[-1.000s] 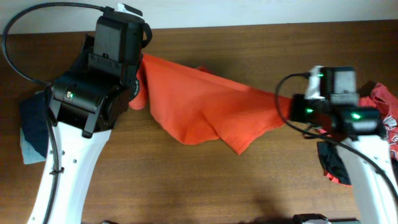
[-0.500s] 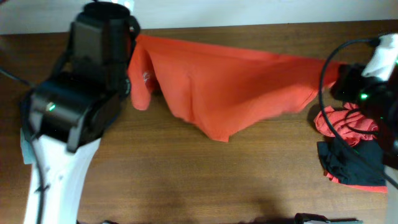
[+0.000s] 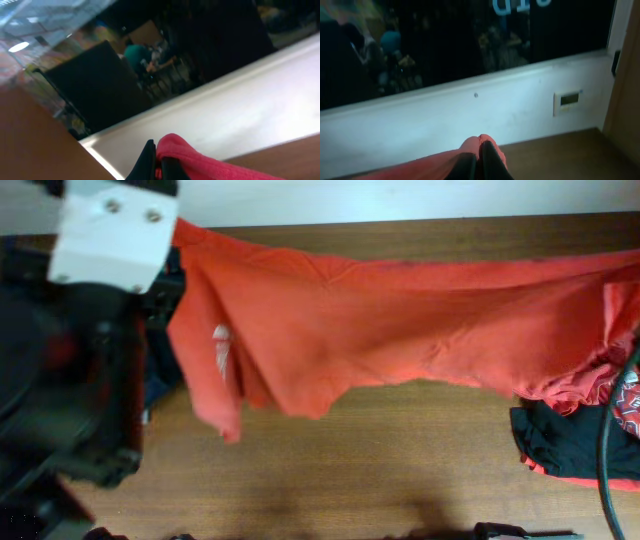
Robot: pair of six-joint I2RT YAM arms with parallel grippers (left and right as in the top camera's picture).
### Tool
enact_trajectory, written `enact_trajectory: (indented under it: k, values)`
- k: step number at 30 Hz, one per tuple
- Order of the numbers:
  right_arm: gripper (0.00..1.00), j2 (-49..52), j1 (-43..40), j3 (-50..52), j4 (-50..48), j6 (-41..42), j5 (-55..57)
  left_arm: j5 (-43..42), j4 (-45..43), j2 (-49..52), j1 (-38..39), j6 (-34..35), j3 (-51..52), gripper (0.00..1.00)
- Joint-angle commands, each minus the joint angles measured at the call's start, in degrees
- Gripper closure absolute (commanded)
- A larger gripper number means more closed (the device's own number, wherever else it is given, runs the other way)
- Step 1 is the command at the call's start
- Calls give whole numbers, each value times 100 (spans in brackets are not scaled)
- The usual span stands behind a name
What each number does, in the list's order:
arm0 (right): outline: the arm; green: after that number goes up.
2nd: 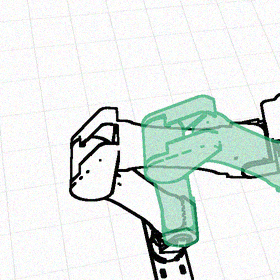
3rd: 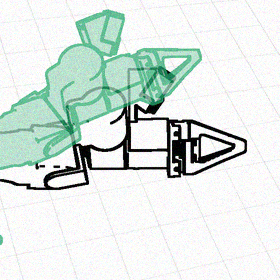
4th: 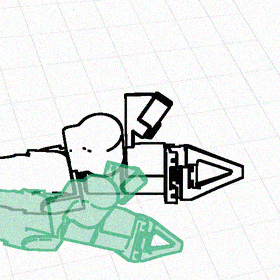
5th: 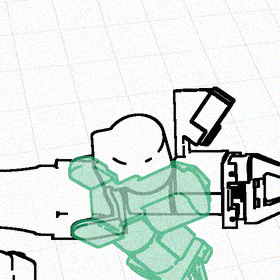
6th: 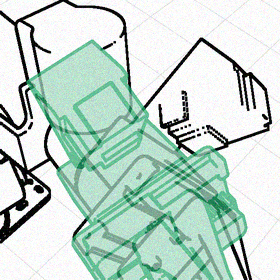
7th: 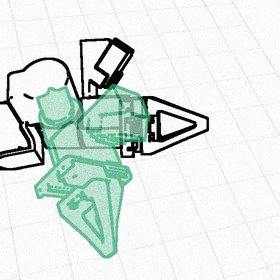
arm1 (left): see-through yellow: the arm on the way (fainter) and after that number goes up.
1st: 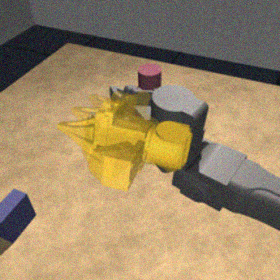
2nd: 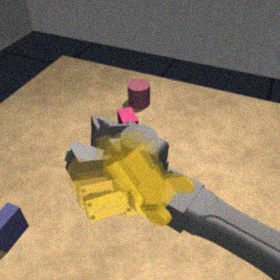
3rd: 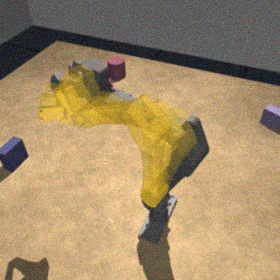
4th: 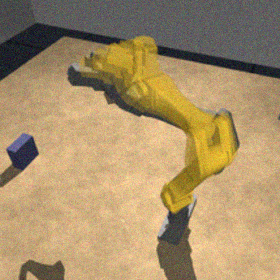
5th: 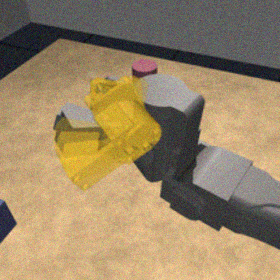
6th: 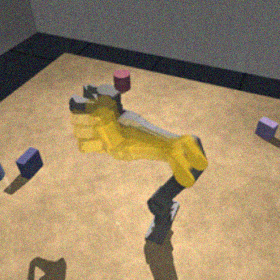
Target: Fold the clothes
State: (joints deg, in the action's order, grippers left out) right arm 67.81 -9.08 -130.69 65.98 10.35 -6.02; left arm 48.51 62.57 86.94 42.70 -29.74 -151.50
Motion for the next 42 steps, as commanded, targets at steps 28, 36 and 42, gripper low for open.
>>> enact_trajectory:
  k: [28,36,42]
  values:
    - [95,3486,-68,-323,1458,81,369,-2282,-616,2776,-2684,697,1858,90]
    - [51,4612,-227,-326,1058,-153,367,-1880,-1231,3543,-3045,702,1849,30]
    - [45,4293,-256,-326,1375,-155,367,-2229,-468,2977,-3126,876,1849,18]
